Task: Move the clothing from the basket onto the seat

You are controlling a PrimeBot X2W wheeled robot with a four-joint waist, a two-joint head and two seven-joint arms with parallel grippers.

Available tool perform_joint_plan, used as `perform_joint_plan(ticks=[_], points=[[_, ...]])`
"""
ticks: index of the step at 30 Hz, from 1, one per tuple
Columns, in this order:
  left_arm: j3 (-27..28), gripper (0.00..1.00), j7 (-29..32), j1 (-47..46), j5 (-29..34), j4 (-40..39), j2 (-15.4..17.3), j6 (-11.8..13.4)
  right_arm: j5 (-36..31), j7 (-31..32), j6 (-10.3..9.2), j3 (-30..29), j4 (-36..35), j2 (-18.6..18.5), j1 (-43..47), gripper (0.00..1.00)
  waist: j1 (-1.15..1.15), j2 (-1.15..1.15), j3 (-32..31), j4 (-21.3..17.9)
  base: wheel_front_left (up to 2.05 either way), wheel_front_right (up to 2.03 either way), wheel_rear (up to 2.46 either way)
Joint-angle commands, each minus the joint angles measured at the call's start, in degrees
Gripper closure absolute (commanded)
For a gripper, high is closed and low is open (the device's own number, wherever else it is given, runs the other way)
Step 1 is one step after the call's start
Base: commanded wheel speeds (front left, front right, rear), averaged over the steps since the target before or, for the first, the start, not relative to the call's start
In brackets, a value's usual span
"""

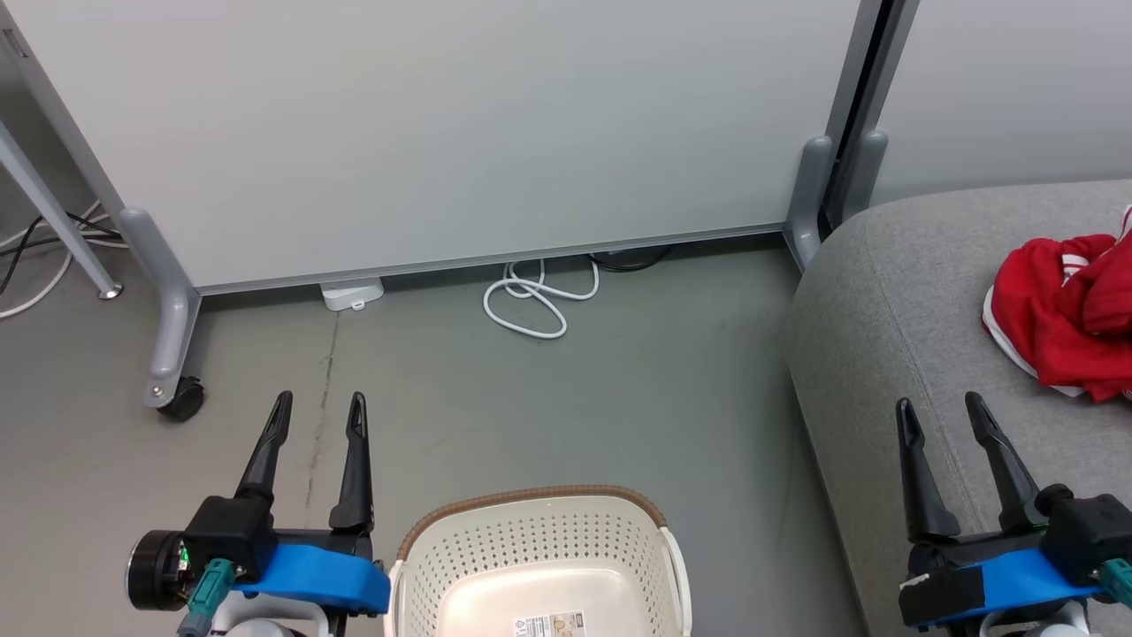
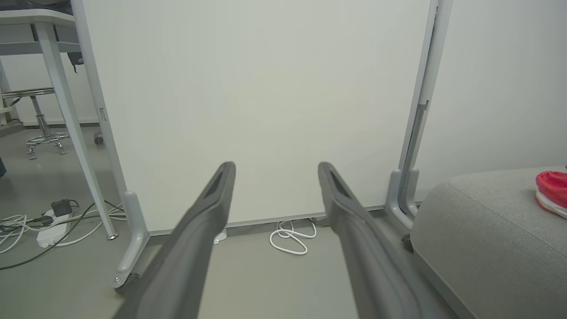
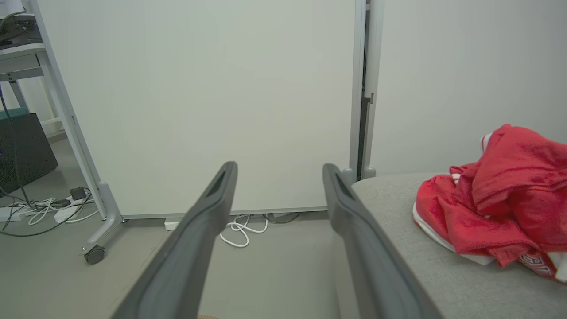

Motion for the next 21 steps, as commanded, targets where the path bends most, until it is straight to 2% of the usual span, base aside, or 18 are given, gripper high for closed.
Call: perform_joint_plan(ticks=[1, 21], points=[[0.5, 0.0, -0.2, 0.6, 0.4, 0.1, -0.2, -0.1, 0.0, 0.0, 0.01, 0.2, -0.2, 0.3, 0.9, 0.0, 0.01, 0.0, -0.2, 0.3, 0.0, 0.0, 0.0], [3.2, 0.0, -0.2, 2.4, 2.7, 0.0, -2.2, -2.3, -1.0, 0.0, 0.01, 1.4, -0.5, 2.2, 2.3, 0.0, 0.01, 0.0, -1.1, 2.5, 0.0, 0.0, 0.0]])
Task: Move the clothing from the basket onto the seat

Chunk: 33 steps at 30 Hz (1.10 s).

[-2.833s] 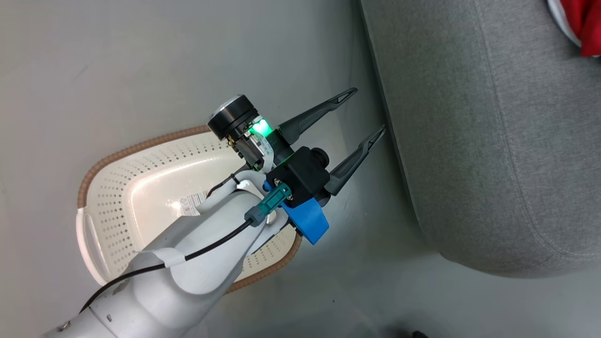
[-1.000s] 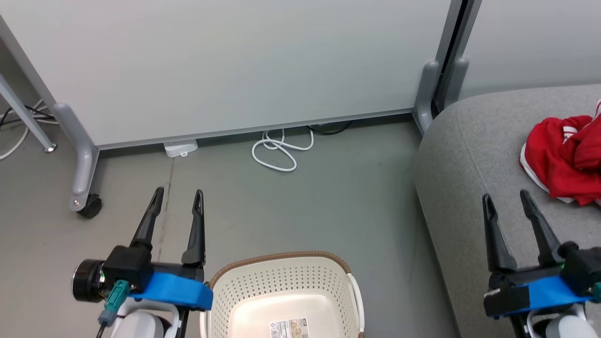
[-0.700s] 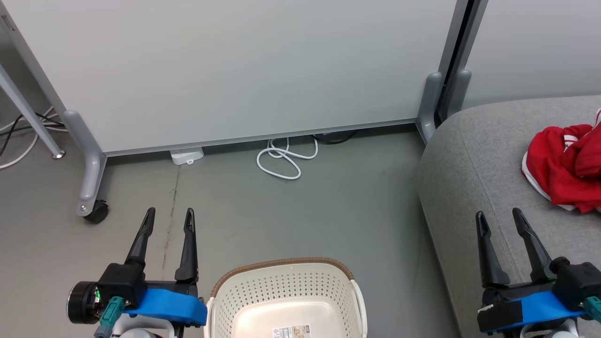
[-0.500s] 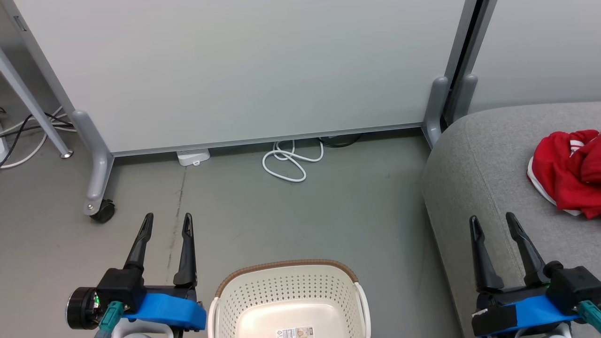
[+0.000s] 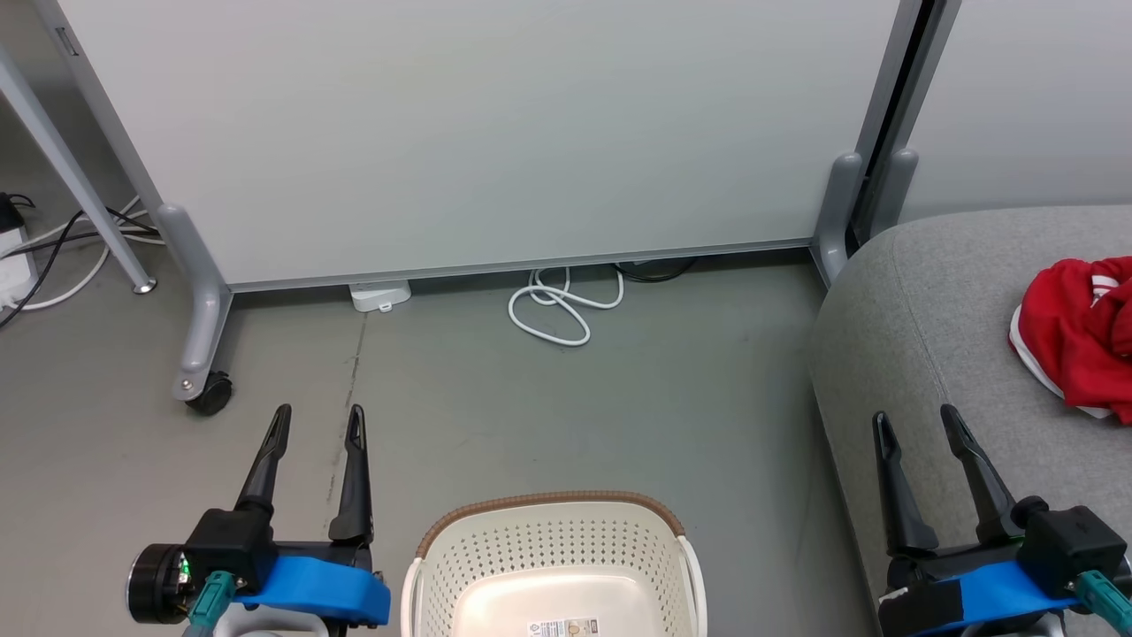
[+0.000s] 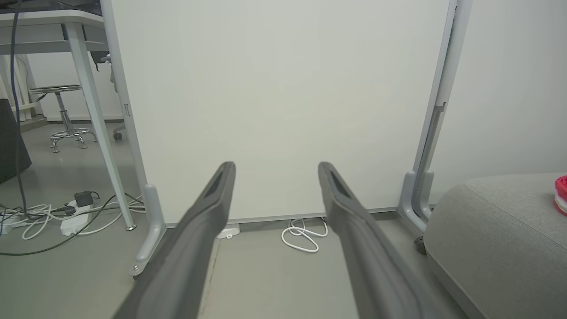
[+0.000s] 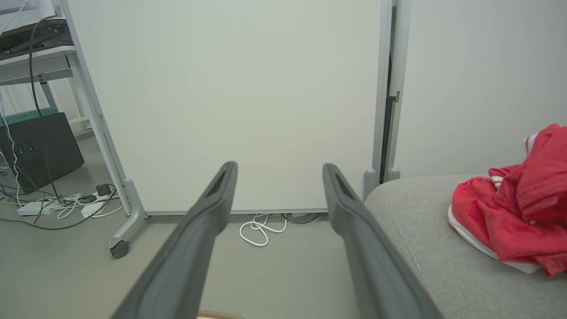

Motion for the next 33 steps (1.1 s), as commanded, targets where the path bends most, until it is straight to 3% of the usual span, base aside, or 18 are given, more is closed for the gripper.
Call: perform_joint_plan(ticks=[1, 3, 4, 9, 33], points=[[0.3, 0.0, -0.2, 0.5, 0.5, 0.1, -0.2, -0.2, -0.2, 0.0, 0.01, -0.1, 0.1, 0.3, 0.9, 0.0, 0.0, 0.0, 0.0, 0.0, 0.0, 0.0, 0.0], [0.5, 0.0, -0.2, 0.4, 0.8, 0.2, -0.2, -0.3, -0.3, 0.0, 0.01, -0.1, 0.2, 0.3, 0.8, 0.0, 0.0, 0.0, 0.1, 0.0, 0.0, 0.0, 0.0], [0.4, 1.0, 0.0, 0.2, 0.4, 0.2, -0.2, 0.0, 0.1, 0.0, 0.0, -0.1, 0.3, 0.1, 0.2, 1.0, 0.0, 0.0, 0.1, 0.0, 0.0, 0.0, 0.0], [0.6, 1.0, 0.7, 1.8, -0.6, 2.6, -0.4, -0.1, 1.1, 0.3, 0.0, 0.0, 2.7, 0.1, 0.8, 1.0, 0.0, 0.0, 0.1, 0.0, 0.0, 0.0, 0.0], [4.0, 1.0, 7.0, 0.2, -26.0, 1.9, -0.9, -1.1, 26.1, 6.8, 0.0, -1.7, 3.8, 0.4, -1.4, 1.0, 0.0, 0.0, 0.2, -0.5, 0.0, 0.0, 0.0]])
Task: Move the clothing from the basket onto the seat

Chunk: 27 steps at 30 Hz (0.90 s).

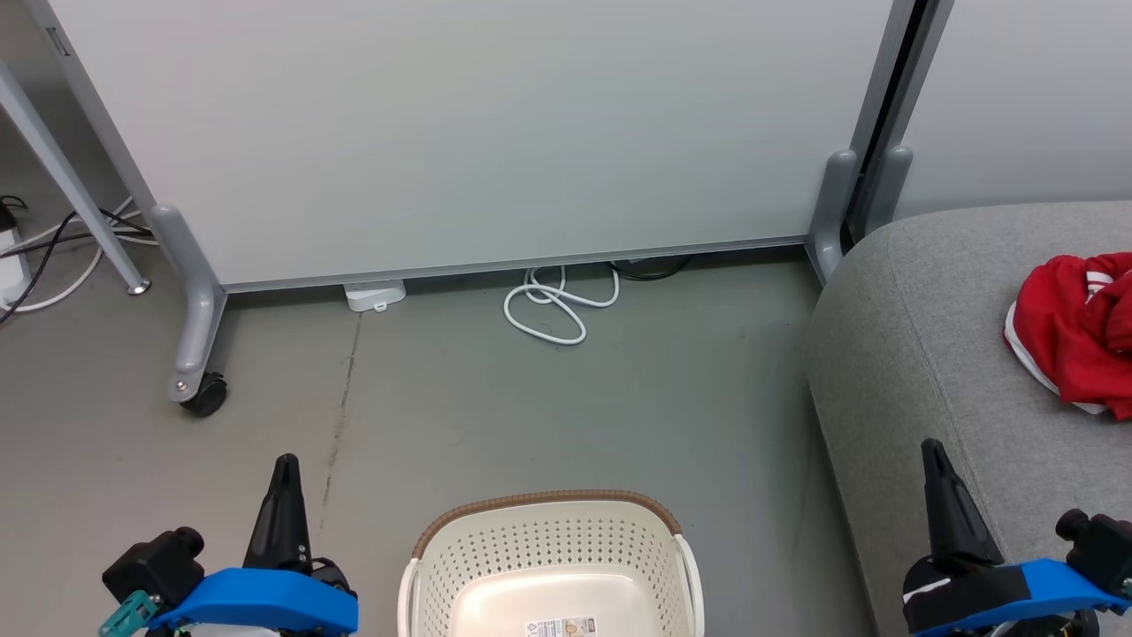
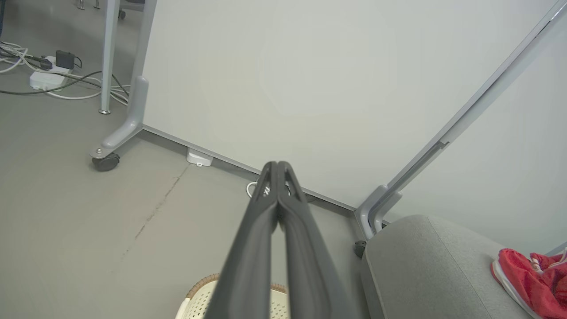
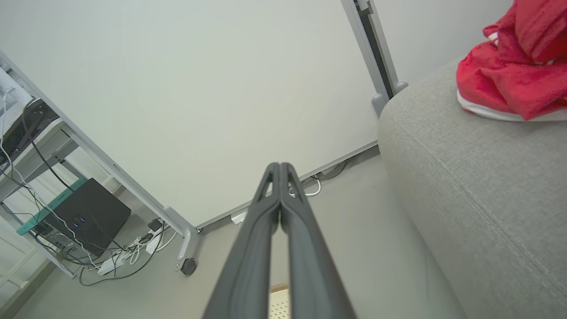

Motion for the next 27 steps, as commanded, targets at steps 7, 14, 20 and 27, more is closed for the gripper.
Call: perform_joint_plan(ticks=[7, 14, 20, 27], points=[[1.4, 1.0, 1.9, -2.2, -8.0, -1.1, 0.0, -0.5, 8.0, 1.9, 0.01, -0.7, -0.4, 0.1, -2.4, 1.0, 0.0, 0.0, 0.0, -0.2, 0.0, 0.0, 0.0], [2.2, 1.0, 3.3, -2.5, -13.7, -1.3, -0.1, -0.7, 13.6, 3.4, 0.01, -1.0, -0.1, 0.2, -2.8, 1.0, 0.0, 0.0, 0.1, -0.3, 0.0, 0.0, 0.0], [2.7, 1.0, 4.3, -2.8, -17.5, -1.4, -0.2, -0.9, 17.4, 4.4, 0.01, -1.3, 0.1, 0.2, -3.1, 1.0, 0.0, 0.0, 0.1, -0.4, 0.0, 0.0, 0.0], [3.4, 1.0, 5.6, -3.1, -22.6, -1.5, -0.3, -1.1, 22.4, 5.7, 0.02, -1.6, 0.3, 0.3, -3.6, 1.0, 0.0, 0.0, 0.1, -0.5, 0.0, 0.0, 0.0]])
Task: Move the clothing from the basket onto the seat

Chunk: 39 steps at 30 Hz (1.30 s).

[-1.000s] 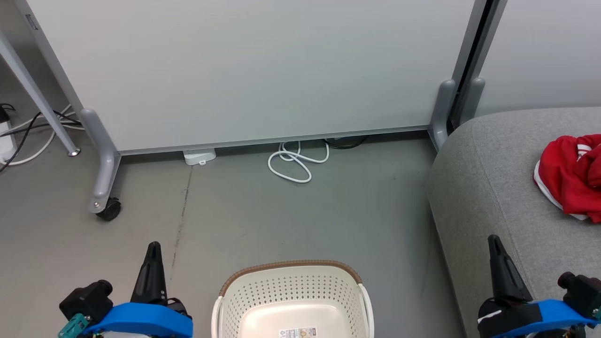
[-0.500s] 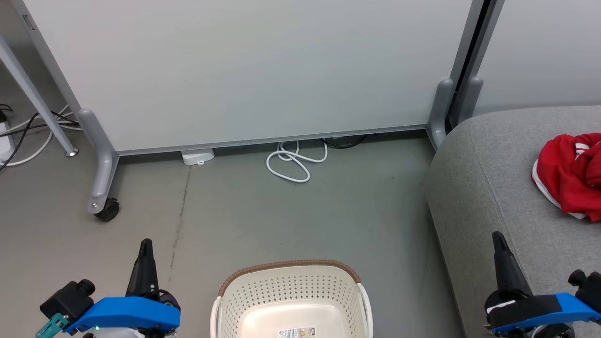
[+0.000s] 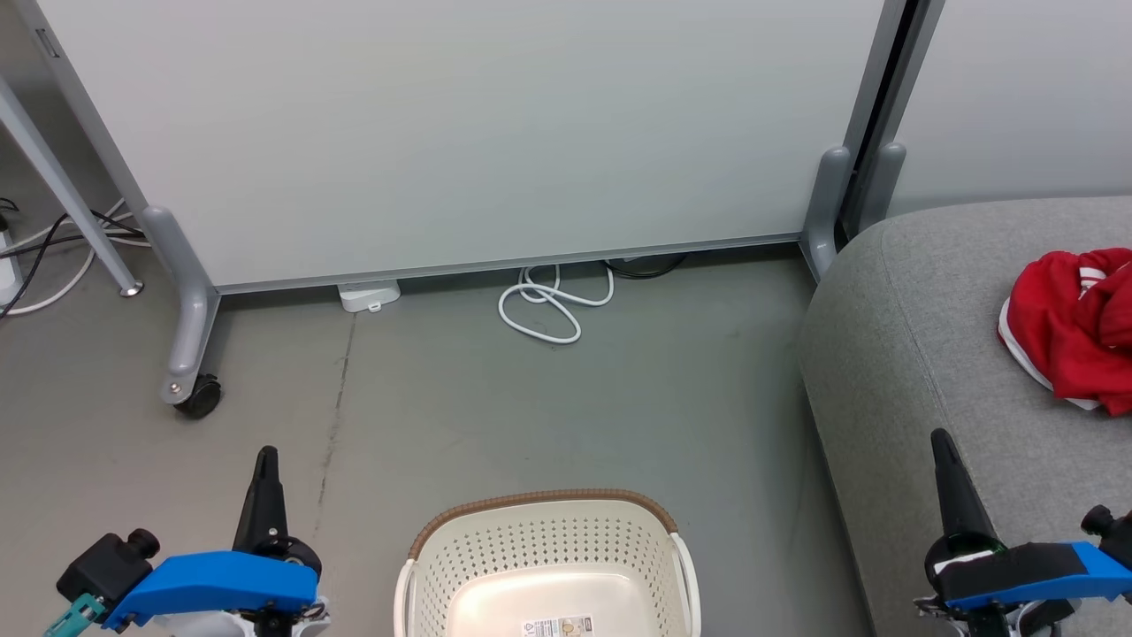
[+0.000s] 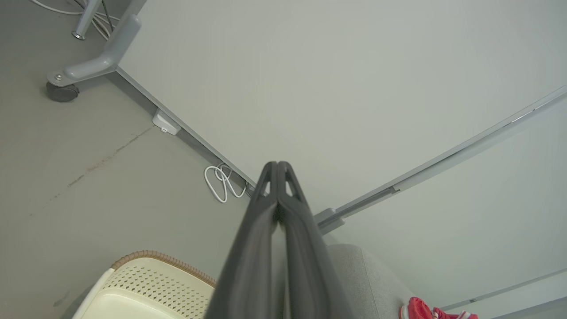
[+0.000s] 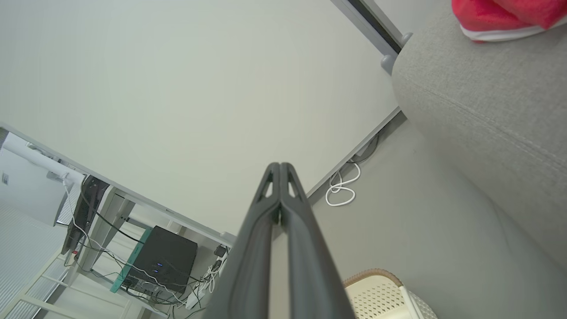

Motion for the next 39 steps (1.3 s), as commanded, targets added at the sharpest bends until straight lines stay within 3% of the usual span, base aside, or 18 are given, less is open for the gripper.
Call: perform_joint_plan(ticks=[1, 39], points=[[0.5, 1.0, 0.4, -1.7, -1.6, -0.8, 0.2, -0.4, 1.7, 0.4, 0.02, -0.2, -0.5, 0.0, -1.6, 1.0, 0.0, 0.0, 0.0, 0.0, 0.0, 0.0, 0.0], [3.5, 1.0, 6.0, -3.0, -23.7, -1.2, -0.3, -1.4, 23.5, 6.1, 0.03, -1.7, 0.7, 0.3, -3.3, 1.0, 0.0, 0.0, 0.2, -0.8, 0.0, 0.0, 0.0]])
